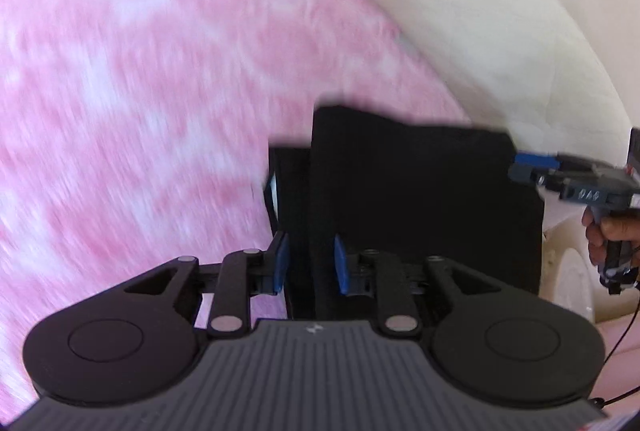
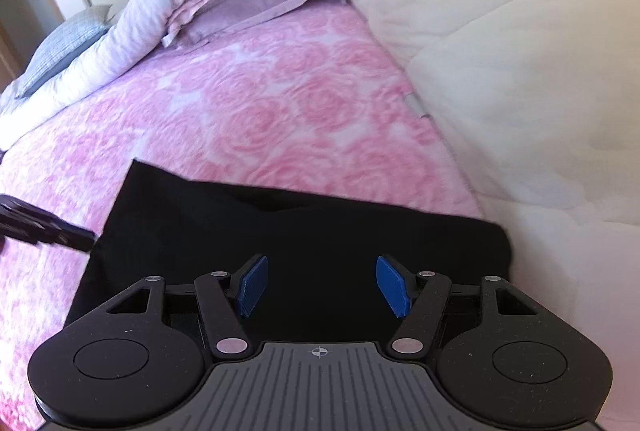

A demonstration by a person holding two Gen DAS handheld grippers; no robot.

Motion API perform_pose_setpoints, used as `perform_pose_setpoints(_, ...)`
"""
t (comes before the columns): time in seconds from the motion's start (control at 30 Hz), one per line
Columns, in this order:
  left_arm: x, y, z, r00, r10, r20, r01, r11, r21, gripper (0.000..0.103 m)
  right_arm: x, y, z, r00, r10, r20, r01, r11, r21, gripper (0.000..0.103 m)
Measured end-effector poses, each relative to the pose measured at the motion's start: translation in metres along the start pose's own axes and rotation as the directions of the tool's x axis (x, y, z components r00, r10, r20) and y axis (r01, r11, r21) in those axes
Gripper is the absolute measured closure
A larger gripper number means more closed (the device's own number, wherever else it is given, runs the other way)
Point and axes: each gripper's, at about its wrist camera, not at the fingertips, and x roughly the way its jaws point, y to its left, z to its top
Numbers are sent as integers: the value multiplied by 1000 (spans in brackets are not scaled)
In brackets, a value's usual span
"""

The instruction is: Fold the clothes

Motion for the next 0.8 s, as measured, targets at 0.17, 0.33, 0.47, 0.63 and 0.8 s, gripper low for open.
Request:
perform_pose_setpoints(0.17, 34, -20, 25, 996, -89, 26, 87, 994, 62, 84, 11, 1, 4, 998, 34, 46, -33, 999, -40, 39)
perform_pose_setpoints(0.33, 96, -9, 28, 1000, -8, -7, 9, 991, 133, 100, 66, -8, 5, 999, 51, -10, -51, 992, -112, 39)
perform_pose_setpoints(0.47, 94, 1, 34, 999, -38, -24, 40, 996, 79, 100, 76, -46, 5, 999, 3, 32, 0, 995, -98, 39)
perform_pose_setpoints(0.63, 91, -8, 31, 1000, -2, -29, 5, 994, 106, 100, 47, -78, -10, 998, -61, 36, 63, 997, -45, 39)
perform_pose_setpoints(0.8, 71, -19, 26, 999, 30, -22, -27, 991, 129, 99, 13, -70, -24, 990, -138, 9, 138, 990, -42, 39)
